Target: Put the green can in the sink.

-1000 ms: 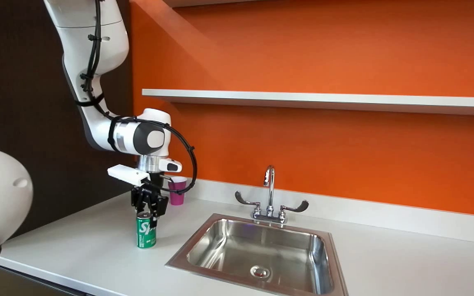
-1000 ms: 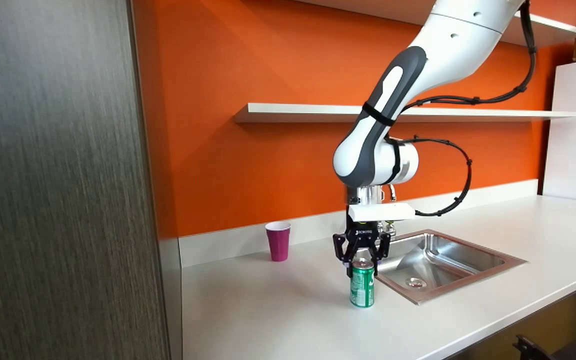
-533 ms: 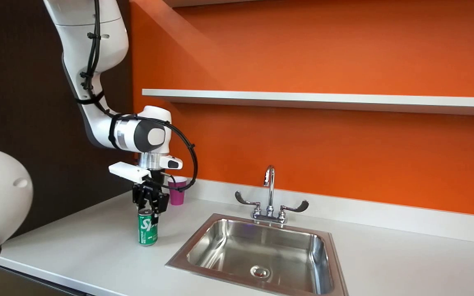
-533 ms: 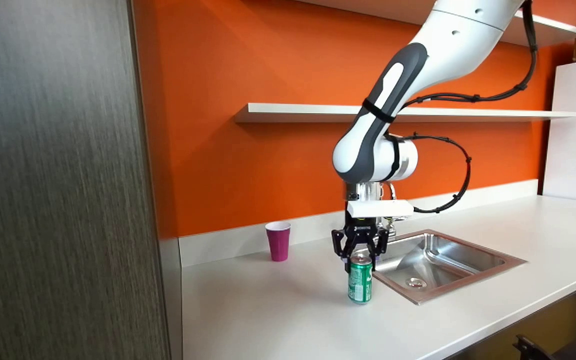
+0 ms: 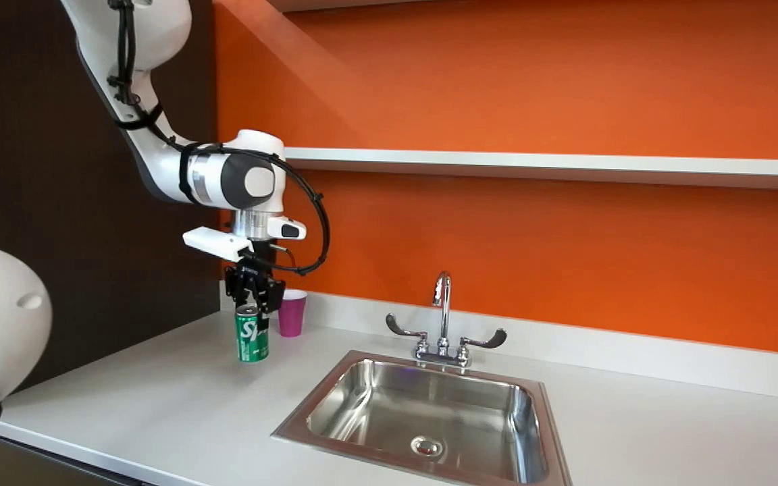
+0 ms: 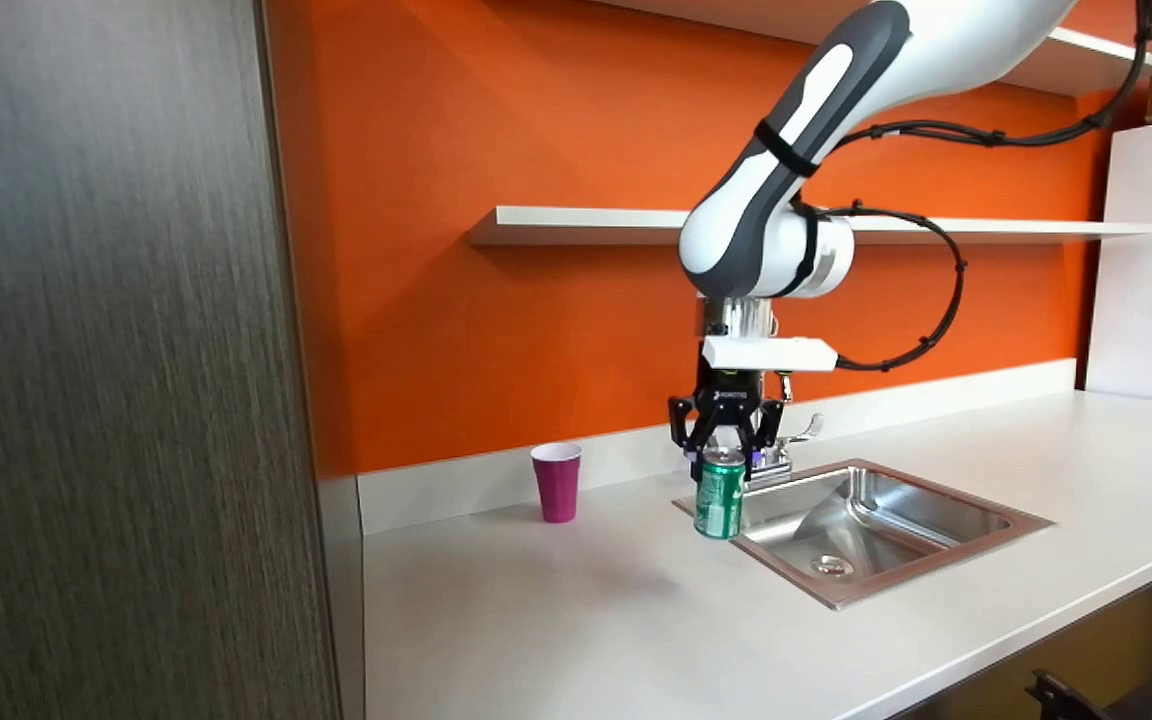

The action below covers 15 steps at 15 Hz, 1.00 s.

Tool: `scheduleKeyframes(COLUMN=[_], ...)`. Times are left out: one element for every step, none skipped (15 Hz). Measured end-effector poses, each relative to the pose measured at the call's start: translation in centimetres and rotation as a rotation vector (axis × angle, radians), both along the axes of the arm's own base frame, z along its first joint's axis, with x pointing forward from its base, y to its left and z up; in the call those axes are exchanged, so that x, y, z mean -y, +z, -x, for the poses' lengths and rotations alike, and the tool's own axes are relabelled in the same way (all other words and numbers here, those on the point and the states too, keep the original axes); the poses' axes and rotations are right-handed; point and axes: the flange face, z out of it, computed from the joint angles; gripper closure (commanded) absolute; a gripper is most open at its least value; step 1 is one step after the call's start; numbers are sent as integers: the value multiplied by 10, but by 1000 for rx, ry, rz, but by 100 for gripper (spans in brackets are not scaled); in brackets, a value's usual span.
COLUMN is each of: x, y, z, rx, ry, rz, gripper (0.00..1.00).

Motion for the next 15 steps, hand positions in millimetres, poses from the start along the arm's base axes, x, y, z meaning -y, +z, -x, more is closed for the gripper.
scheduleKeyframes(x=[4,10,16,24,33,43,54,66,78,91,103,115,124,133,139], y=[9,17,24,30,35,39,41,43,43,43,43,42,42,41,40], z=[1,1,1,1,0,-1,-2,-3,-3,-2,-1,0,1,2,3], rx=[7,13,16,21,27,35,41,46,49,52,55,57,59,61,64], ry=[-9,-21,-36,-54,-74,-95,-117,-139,-159,-180,-200,-219,-234,-245,-255], rz=[-2,-5,-10,-17,-26,-37,-50,-64,-78,-90,-101,-111,-121,-130,-138], gripper=[61,61,61,61,61,61,61,61,61,61,61,61,61,61,61])
